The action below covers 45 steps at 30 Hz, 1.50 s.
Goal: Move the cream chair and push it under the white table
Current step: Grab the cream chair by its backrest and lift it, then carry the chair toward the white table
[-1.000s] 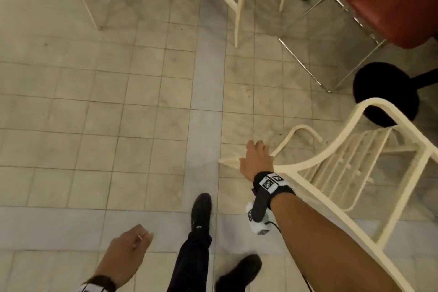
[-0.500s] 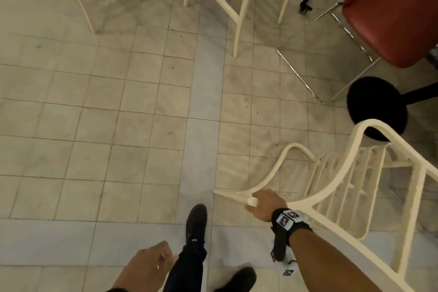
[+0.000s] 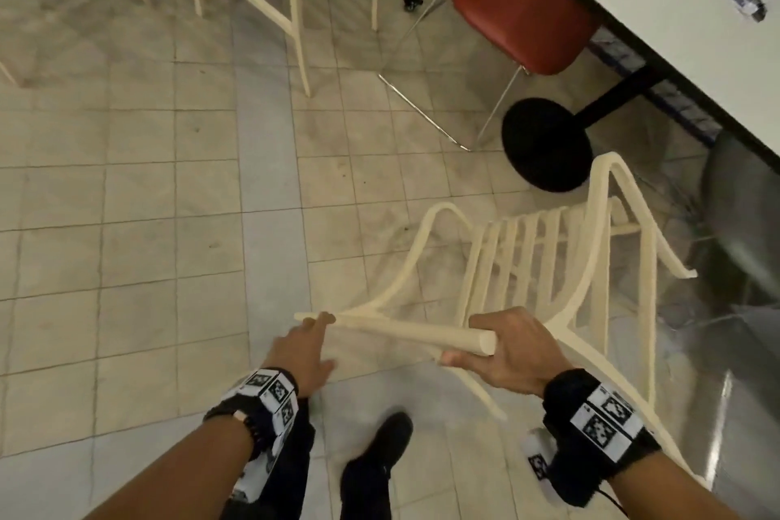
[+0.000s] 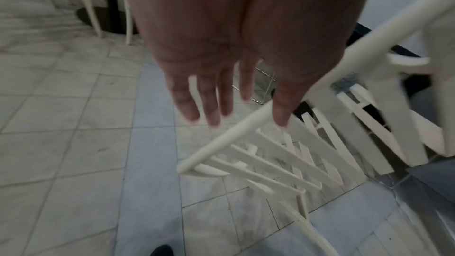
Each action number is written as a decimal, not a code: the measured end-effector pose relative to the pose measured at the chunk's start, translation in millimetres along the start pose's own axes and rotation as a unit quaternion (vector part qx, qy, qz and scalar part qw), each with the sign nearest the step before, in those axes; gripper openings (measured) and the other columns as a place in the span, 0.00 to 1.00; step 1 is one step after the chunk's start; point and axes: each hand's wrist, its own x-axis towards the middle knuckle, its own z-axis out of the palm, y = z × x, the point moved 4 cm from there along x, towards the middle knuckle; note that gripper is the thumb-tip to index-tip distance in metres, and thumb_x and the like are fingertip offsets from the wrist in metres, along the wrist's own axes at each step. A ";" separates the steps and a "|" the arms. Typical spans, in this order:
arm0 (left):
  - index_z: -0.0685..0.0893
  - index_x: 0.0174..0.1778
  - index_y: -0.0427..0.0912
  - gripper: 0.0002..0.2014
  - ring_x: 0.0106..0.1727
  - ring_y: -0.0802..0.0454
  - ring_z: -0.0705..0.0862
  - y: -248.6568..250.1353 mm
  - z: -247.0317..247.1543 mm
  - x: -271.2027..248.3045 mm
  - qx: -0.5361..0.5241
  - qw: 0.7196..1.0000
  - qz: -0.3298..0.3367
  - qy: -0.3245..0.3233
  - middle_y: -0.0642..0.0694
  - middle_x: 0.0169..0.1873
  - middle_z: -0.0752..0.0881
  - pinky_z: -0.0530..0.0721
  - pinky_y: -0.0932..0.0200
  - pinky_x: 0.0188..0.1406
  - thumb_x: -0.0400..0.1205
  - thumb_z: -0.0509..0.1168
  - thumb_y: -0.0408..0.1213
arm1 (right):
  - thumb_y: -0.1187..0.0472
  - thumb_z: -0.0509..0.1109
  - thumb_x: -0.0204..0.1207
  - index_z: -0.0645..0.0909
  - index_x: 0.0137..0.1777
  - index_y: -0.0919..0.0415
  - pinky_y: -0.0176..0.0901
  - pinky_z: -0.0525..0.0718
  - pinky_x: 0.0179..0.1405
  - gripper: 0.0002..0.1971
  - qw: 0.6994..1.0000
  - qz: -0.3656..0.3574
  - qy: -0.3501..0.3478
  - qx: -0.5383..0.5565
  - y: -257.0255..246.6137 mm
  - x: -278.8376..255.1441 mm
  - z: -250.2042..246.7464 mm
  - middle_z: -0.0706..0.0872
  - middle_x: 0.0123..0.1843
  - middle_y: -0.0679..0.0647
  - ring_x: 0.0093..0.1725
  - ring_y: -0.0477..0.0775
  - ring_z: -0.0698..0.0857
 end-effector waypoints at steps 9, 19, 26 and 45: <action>0.75 0.48 0.50 0.14 0.56 0.44 0.85 136.4 16.1 12.2 0.165 0.978 0.131 0.001 0.49 0.56 0.86 0.79 0.53 0.51 0.75 0.71 0.50 | 0.31 0.73 0.66 0.76 0.33 0.51 0.58 0.77 0.24 0.23 0.991 0.035 0.029 0.123 70.7 -186.7 -71.9 0.81 0.26 0.55 0.24 0.53 0.78; 0.84 0.42 0.46 0.17 0.51 0.45 0.78 300.5 39.0 -28.2 0.308 0.914 0.264 0.006 0.49 0.47 0.73 0.80 0.46 0.45 0.75 0.69 0.58 | 0.33 0.62 0.74 0.78 0.50 0.44 0.43 0.85 0.40 0.17 0.956 0.286 -0.039 -0.043 146.6 -315.5 -34.8 0.83 0.40 0.45 0.36 0.46 0.82; 0.87 0.45 0.47 0.18 0.46 0.46 0.74 357.1 34.7 -39.3 0.434 0.856 0.281 0.026 0.49 0.48 0.74 0.76 0.43 0.51 0.75 0.70 0.59 | 0.45 0.61 0.78 0.75 0.53 0.39 0.46 0.78 0.35 0.07 0.945 0.325 0.030 0.026 149.8 -354.5 34.5 0.72 0.31 0.43 0.38 0.53 0.78; 0.85 0.58 0.49 0.19 0.63 0.45 0.74 321.8 82.5 -63.2 0.434 0.881 0.182 0.052 0.48 0.58 0.76 0.81 0.42 0.58 0.78 0.66 0.58 | 0.53 0.63 0.76 0.78 0.64 0.40 0.44 0.76 0.38 0.16 0.971 0.234 0.043 0.026 265.4 -328.5 67.3 0.90 0.49 0.53 0.47 0.57 0.87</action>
